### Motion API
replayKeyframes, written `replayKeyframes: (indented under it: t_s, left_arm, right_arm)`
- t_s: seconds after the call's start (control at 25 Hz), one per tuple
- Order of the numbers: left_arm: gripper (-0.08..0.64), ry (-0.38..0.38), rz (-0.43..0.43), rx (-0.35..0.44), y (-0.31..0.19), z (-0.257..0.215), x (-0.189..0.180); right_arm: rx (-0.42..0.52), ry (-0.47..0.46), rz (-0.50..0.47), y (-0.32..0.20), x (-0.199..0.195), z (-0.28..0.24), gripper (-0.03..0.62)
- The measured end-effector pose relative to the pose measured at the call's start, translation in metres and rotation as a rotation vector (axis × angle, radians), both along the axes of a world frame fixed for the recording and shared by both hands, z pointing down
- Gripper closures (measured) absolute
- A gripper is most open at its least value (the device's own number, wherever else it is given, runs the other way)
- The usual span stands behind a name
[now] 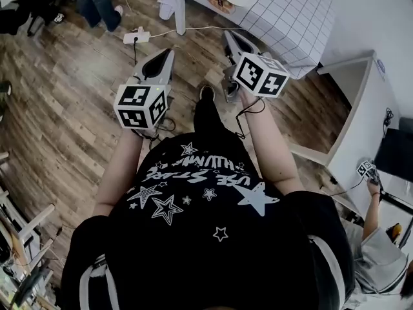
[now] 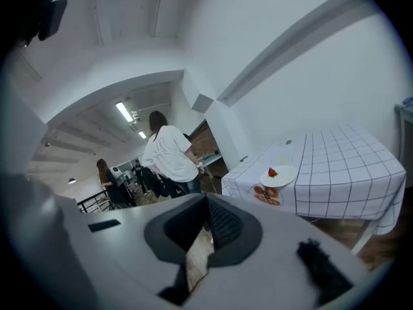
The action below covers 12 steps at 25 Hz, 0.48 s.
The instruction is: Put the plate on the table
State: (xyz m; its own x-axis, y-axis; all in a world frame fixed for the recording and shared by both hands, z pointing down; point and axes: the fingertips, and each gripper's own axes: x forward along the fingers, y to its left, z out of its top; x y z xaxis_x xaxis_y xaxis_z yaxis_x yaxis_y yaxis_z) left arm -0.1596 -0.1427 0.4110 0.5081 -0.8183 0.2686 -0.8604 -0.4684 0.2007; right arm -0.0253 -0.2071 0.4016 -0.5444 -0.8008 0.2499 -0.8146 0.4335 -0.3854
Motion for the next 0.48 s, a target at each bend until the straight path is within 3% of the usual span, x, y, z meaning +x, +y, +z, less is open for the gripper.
replayKeyframes:
  t_s: [0.2, 0.48]
  left_arm:
    - [0.551, -0.009, 0.028, 0.036, 0.037, -0.008, 0.000]
    - [0.551, 0.015, 0.091, 0.025, 0.071, 0.006, 0.016]
  right_arm:
    - [0.036, 0.120, 0.039, 0.049, 0.001, -0.004, 0.578]
    - [0.003, 0.101, 0.162, 0.105, 0.030, 0.013, 0.577]
